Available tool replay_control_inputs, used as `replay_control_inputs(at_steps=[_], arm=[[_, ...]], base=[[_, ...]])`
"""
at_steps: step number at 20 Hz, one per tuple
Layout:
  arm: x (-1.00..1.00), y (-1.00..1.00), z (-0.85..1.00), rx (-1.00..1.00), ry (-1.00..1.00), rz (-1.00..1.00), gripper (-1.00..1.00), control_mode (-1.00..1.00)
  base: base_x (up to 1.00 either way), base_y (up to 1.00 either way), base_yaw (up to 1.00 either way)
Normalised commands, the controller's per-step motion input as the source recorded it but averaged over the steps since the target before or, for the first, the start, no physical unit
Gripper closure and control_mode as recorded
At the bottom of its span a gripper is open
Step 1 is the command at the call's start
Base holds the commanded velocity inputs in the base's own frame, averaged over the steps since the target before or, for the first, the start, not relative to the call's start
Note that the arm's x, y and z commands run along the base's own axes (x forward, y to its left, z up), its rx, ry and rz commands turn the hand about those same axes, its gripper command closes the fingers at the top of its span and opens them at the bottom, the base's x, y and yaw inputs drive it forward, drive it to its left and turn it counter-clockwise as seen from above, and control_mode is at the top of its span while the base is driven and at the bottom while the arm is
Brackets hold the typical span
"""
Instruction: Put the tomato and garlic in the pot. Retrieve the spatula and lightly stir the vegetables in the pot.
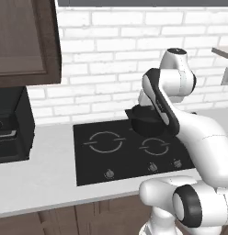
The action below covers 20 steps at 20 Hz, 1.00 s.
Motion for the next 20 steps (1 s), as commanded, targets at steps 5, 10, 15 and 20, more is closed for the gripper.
replay_control_inputs(at_steps=[5,10,15,20], arm=[[0.0,0.0,0.0,0.0,0.0,0.0,-1.0,1.0],[0.0,0.0,0.0,0.0,0.0,0.0,-1.0,1.0],[0.0,0.0,0.0,0.0,0.0,0.0,-1.0,1.0],[0.0,0.0,0.0,0.0,0.0,0.0,-1.0,1.0]], base=[[0.0,0.0,0.0],[0.0,-0.44,-0.01],[0.0,-0.76,0.0],[0.02,-0.78,0.0]])
